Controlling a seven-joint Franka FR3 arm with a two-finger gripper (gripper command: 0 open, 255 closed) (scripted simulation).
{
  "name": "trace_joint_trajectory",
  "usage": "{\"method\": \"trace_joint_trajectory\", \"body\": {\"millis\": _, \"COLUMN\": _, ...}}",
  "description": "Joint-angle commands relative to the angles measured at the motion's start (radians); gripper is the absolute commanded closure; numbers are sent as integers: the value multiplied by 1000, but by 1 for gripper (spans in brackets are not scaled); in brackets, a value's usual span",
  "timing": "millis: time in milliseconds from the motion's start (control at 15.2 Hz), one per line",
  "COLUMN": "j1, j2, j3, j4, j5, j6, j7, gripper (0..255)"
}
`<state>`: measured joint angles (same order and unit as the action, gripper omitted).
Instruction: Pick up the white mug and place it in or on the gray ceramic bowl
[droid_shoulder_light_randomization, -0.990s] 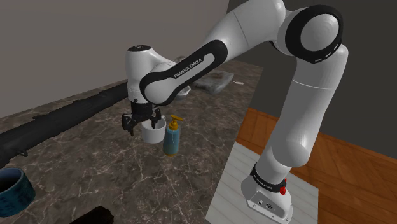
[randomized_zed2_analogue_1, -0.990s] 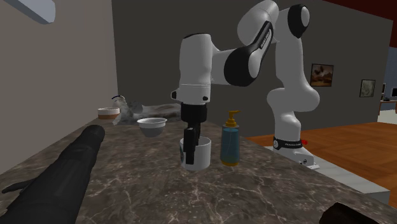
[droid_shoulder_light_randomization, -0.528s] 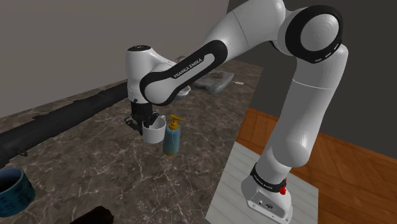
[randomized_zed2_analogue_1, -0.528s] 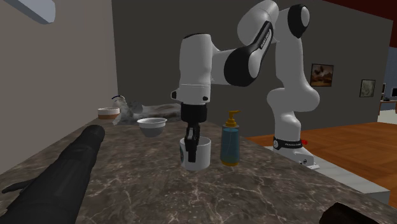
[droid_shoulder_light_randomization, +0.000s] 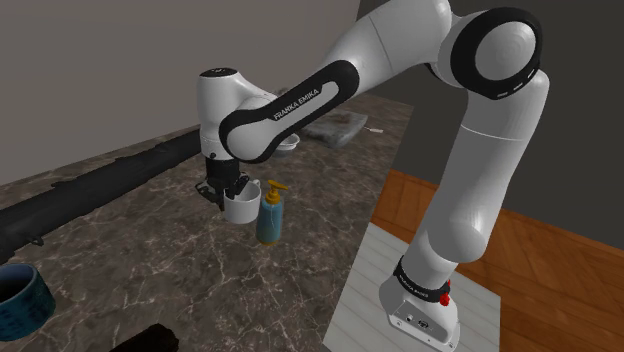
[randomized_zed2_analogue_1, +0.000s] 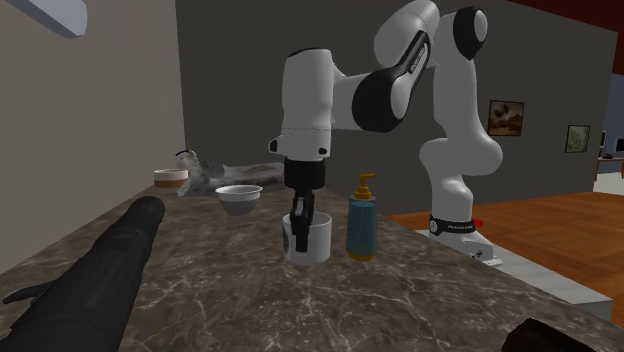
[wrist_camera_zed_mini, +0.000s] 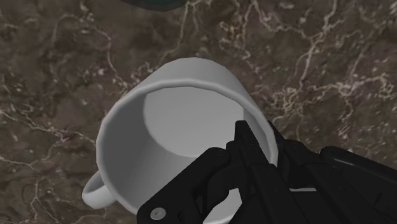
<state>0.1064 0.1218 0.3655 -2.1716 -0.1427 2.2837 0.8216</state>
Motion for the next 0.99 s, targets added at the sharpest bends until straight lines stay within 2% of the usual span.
{"method": "trace_joint_trajectory", "body": {"millis": 0, "j1": -2, "j2": -16, "j3": 1, "j4": 8, "j5": 10, "j6": -22, "j7": -8, "gripper": 255}}
{"method": "trace_joint_trajectory", "body": {"millis": 924, "j1": -7, "j2": -109, "j3": 5, "j4": 100, "j5": 63, "j6": -198, "j7": -54, "gripper": 255}}
